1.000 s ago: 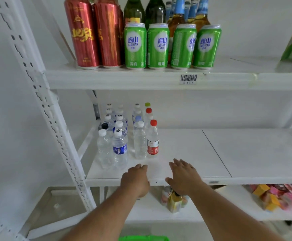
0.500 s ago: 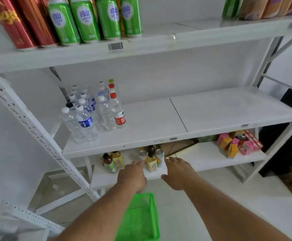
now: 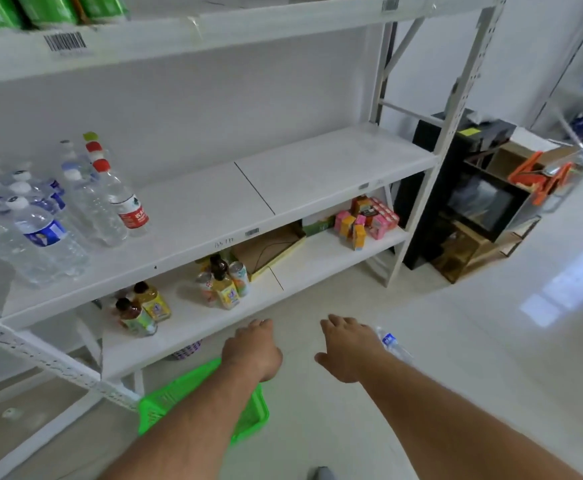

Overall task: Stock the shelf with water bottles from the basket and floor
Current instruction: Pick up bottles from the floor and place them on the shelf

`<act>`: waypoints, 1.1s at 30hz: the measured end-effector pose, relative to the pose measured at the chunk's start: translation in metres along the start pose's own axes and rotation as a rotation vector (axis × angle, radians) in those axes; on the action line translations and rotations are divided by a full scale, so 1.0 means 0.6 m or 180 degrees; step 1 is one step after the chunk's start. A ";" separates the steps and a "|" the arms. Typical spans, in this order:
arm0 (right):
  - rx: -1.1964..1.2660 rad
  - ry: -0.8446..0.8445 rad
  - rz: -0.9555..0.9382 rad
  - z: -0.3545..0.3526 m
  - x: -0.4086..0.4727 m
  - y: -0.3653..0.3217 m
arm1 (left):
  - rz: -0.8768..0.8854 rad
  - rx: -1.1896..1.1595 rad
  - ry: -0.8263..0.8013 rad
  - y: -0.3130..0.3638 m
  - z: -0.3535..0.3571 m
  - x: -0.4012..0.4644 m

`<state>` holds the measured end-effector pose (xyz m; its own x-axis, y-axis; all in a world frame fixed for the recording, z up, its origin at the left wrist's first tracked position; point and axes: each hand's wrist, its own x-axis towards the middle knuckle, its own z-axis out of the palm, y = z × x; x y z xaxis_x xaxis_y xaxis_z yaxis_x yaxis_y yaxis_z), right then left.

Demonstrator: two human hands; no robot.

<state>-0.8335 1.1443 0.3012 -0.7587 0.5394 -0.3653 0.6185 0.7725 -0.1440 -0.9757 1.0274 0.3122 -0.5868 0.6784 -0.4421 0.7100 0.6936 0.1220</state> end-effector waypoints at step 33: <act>0.0643 -0.0301 0.0755 0.024 -0.081 0.611 | 0.0265 0.0137 -0.0592 0.564 0.105 0.093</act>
<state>-0.5671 1.3962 0.2528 -0.5721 0.6556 -0.4928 0.8111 0.5417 -0.2209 -0.7434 1.2847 0.2725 -0.4462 0.6738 -0.5890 0.7713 0.6233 0.1287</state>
